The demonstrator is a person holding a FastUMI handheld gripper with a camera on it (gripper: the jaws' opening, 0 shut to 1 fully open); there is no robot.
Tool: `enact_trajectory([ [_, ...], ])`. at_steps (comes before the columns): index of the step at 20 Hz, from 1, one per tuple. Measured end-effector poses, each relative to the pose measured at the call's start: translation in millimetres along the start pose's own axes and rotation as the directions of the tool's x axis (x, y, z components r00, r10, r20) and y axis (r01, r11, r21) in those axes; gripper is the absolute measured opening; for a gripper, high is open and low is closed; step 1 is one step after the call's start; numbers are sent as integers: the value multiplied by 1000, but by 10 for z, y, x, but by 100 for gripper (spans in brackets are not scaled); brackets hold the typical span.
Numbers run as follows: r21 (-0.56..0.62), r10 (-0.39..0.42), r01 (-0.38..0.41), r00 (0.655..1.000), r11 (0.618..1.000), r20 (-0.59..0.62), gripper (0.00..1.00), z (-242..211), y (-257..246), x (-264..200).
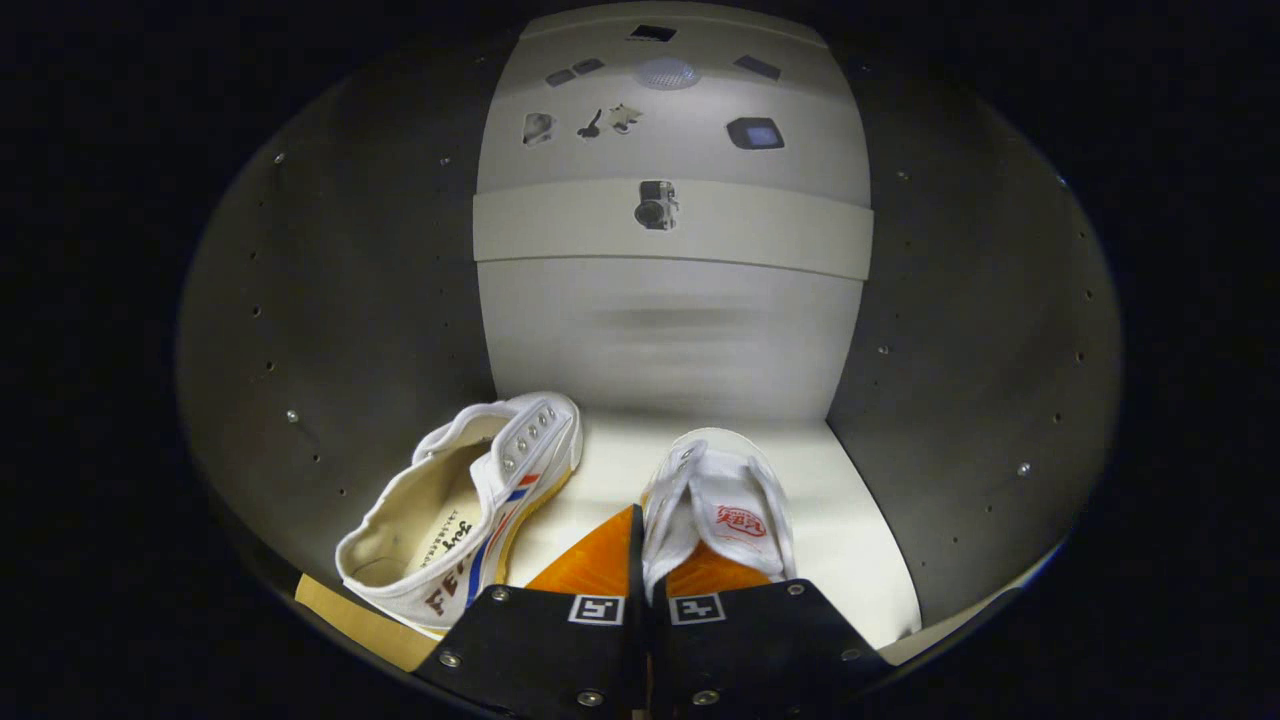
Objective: Open the shoe cabinet door, grab the shoes and put them into the shoe cabinet, then close the shoe cabinet door.
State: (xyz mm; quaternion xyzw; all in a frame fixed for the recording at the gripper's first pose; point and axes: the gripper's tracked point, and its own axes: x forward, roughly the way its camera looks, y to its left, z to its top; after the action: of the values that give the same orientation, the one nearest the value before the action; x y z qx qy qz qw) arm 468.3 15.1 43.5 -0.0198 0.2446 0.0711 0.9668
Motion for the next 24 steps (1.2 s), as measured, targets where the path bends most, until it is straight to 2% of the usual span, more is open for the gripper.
enact_trajectory([
  [6,5,5,-5,1000,1000,-9,2,114,-35,382],
  [9,11,3,-3,1000,1000,-26,3,104,-18,448],
  [12,9,-2,3,999,1000,-52,8,22,9,407],
  [13,19,10,-9,998,1000,-61,10,11,38,345],
  [14,34,18,-16,998,999,-66,22,5,55,300],
  [16,58,9,-5,997,998,-71,35,20,30,195],
  [18,82,-12,17,998,997,-59,44,67,-7,24],
  [20,102,-37,40,999,994,-28,49,124,-43,-228],
  [24,92,-85,79,994,993,66,50,215,-7,-808],
])
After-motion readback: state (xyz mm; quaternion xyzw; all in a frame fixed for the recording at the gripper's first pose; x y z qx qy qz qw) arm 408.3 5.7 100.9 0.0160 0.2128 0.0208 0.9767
